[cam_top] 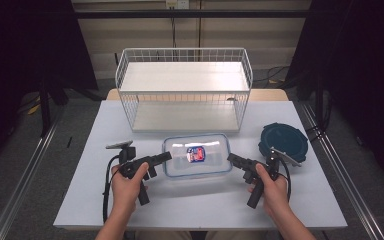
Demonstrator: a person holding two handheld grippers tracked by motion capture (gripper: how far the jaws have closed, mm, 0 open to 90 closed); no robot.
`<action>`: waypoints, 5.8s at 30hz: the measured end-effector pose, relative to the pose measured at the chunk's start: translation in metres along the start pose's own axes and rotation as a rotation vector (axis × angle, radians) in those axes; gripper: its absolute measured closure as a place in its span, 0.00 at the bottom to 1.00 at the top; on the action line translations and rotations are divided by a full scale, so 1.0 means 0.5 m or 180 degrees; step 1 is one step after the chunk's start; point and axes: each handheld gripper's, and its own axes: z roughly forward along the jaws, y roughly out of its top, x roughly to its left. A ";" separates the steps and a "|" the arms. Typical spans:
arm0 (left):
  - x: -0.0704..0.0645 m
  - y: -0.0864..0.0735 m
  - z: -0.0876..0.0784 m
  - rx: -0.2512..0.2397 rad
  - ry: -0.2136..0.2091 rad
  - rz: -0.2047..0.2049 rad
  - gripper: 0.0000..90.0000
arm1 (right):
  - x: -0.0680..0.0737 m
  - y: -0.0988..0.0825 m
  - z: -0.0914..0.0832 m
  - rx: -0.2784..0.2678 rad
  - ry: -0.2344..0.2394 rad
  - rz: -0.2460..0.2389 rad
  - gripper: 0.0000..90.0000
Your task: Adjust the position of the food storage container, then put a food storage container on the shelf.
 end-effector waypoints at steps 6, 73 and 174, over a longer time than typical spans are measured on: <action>-0.019 0.017 -0.014 -0.0071 -0.0049 0.0067 0.59 | 0.022 0.005 -0.002 -0.0069 0.0096 -0.0112 0.73; -0.178 0.291 -0.039 -0.0677 -0.0443 0.0092 0.60 | 0.284 0.187 0.059 -0.0591 0.0527 -0.0475 0.74; -0.115 0.449 0.102 -0.1062 -0.0153 -0.0064 0.56 | 0.272 0.324 0.228 -0.0961 0.0264 -0.0369 0.70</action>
